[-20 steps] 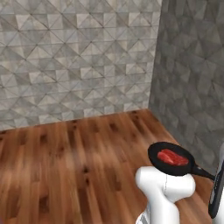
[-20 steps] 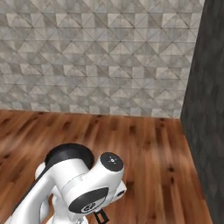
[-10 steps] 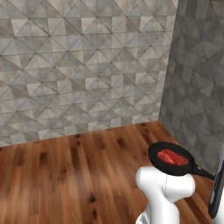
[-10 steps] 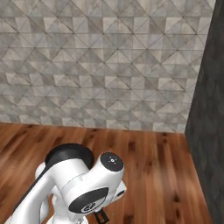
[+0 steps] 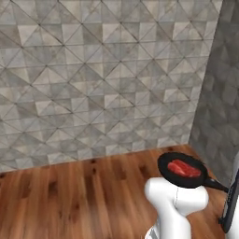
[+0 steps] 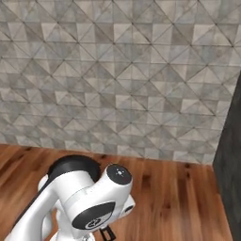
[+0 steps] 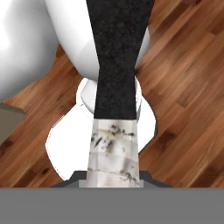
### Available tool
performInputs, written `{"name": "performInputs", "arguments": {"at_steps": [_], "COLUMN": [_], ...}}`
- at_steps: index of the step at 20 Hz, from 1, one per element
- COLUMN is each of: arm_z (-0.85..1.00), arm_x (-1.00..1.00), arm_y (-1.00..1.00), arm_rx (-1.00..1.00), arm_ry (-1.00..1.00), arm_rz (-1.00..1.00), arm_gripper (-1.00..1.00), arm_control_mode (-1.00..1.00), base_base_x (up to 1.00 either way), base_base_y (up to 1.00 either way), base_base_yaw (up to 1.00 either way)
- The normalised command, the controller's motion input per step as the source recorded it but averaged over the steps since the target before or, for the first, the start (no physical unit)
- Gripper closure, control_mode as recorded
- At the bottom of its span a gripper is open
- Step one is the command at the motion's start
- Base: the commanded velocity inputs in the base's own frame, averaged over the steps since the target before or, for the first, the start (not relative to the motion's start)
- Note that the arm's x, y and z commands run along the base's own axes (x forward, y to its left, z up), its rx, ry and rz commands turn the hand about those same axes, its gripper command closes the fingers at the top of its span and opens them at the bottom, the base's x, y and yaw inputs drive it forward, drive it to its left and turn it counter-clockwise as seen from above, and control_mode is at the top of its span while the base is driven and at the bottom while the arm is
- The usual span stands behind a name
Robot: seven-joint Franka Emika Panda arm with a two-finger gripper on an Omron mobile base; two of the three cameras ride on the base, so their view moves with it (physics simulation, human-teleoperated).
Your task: Pick up the pan with the steak in it and place it on the dining table. Then place the steak on the plate.
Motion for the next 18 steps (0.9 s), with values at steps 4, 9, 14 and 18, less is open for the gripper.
{"name": "performInputs", "arguments": {"at_steps": [4, 9, 14, 18], "arm_z": [0.0, 0.0, 0.0, 0.0], "arm_x": [0.0, 0.0, 0.0, 0.0], "arm_y": [0.0, 0.0, 0.0, 0.0], "arm_rx": [0.0, 0.0, 0.0, 0.0], "arm_ry": [0.0, 0.0, 0.0, 0.0], "arm_rz": [0.0, 0.0, 0.0, 0.0], "arm_gripper": [1.0, 1.0, 1.0, 1.0], "arm_control_mode": [1.0, 1.0, 1.0, 1.0], "base_base_x": [0.25, 0.04, 0.0, 0.0], "base_base_y": [-0.02, 0.0, 0.0, 0.0], "base_base_yaw": [0.41, 0.44, 0.45, 0.45]}}
